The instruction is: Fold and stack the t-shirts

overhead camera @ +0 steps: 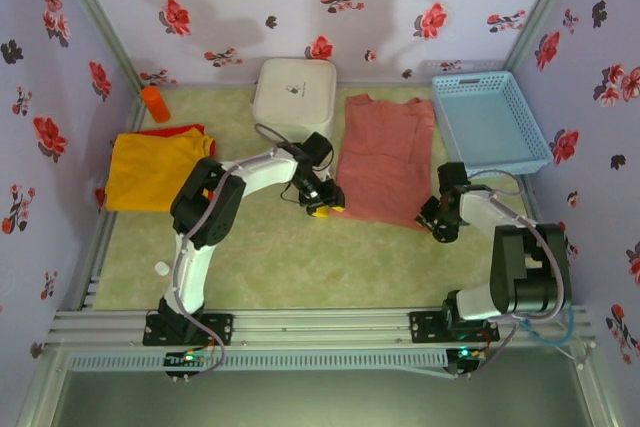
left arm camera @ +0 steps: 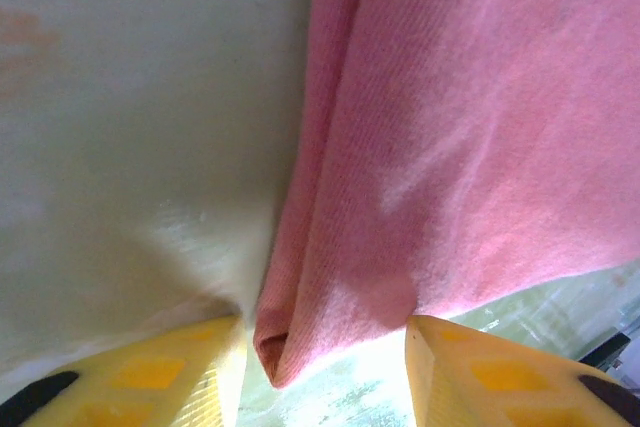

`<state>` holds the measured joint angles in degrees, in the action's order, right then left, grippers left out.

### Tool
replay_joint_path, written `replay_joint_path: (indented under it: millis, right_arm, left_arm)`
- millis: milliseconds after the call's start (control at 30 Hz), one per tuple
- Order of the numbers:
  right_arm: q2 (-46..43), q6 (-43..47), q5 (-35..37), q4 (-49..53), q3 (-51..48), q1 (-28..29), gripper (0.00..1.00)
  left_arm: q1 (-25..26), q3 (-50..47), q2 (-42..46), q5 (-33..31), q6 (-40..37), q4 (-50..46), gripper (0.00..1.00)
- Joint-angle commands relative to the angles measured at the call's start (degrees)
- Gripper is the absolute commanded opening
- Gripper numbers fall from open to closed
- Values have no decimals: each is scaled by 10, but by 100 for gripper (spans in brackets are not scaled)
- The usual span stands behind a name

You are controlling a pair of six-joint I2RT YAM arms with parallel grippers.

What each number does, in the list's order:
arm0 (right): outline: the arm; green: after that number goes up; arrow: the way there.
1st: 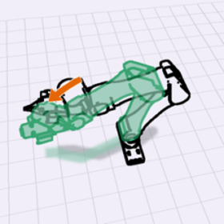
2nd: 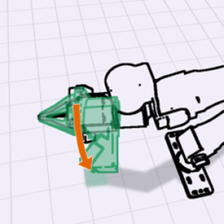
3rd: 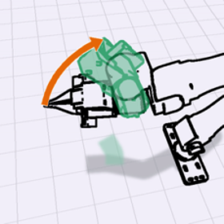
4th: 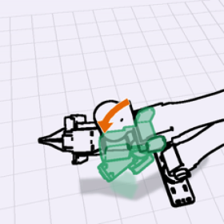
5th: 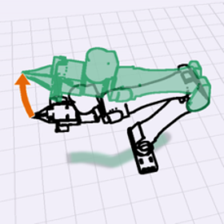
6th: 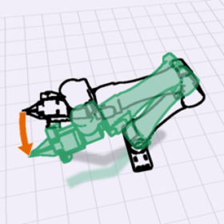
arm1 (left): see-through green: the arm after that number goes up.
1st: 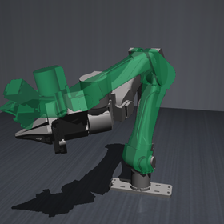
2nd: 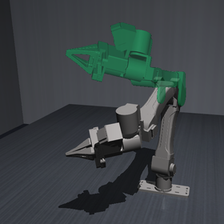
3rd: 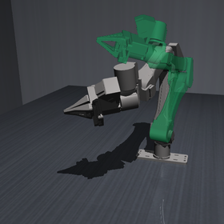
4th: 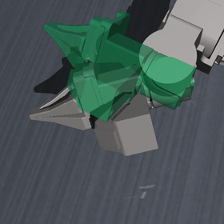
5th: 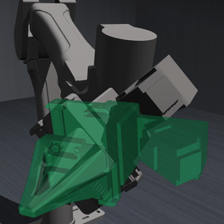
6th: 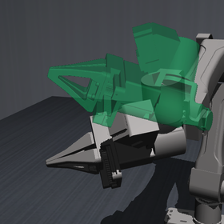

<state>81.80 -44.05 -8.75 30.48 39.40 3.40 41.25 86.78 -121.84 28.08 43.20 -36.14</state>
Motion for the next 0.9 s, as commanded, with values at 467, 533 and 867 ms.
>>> replay_joint_path:
  millis: [467, 533, 867]
  right_arm:
    - [34, 12, 5, -53, 17, 6, 8]
    - [31, 13, 3, -48, 17, 6, 6]
    - [-57, 11, -10, 8, -15, 14, 2]
  left_arm:
    - [8, 48, -42, 1, 15, -13, 6]
    - [8, 46, -36, -4, 15, -16, 0]
    - [8, -38, 39, -21, 17, -4, 0]
